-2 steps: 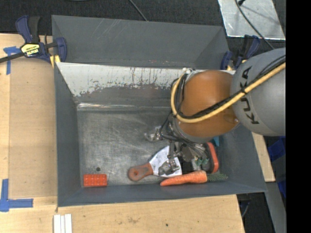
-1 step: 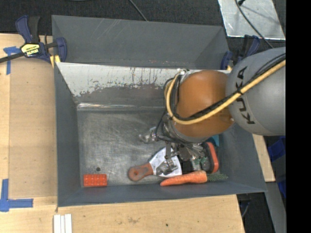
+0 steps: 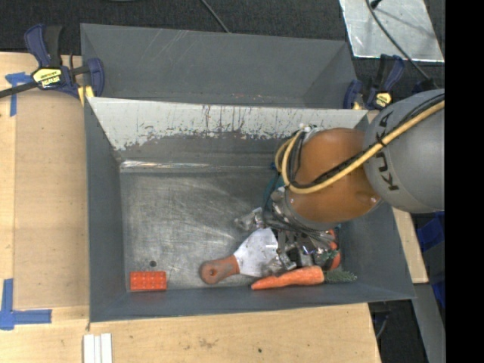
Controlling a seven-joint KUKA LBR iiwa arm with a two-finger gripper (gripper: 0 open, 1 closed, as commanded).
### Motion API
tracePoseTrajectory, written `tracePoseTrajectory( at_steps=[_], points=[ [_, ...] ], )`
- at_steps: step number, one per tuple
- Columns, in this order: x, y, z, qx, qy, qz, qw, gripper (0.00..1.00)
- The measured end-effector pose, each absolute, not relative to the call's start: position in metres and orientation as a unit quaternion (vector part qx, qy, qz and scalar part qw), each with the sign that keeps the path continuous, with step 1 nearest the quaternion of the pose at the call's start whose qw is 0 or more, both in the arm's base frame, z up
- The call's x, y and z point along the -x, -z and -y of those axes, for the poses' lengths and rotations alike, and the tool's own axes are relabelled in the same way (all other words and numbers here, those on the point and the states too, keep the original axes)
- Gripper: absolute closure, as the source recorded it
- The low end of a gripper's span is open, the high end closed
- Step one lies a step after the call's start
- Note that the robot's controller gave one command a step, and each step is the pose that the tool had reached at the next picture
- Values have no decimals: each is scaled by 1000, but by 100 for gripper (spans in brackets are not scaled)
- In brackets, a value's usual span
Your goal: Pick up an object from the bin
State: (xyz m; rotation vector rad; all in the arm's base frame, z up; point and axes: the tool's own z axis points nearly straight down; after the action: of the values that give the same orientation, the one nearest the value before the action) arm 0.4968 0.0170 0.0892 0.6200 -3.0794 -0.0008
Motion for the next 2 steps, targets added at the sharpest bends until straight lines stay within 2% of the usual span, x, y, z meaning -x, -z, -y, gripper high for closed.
tracePoseTrajectory(
  at_steps=[1,2],
  points=[
    [-503,-75,9,-216,3,976,-2,100],
    [-503,-75,9,-217,3,976,-2,100]
  ],
)
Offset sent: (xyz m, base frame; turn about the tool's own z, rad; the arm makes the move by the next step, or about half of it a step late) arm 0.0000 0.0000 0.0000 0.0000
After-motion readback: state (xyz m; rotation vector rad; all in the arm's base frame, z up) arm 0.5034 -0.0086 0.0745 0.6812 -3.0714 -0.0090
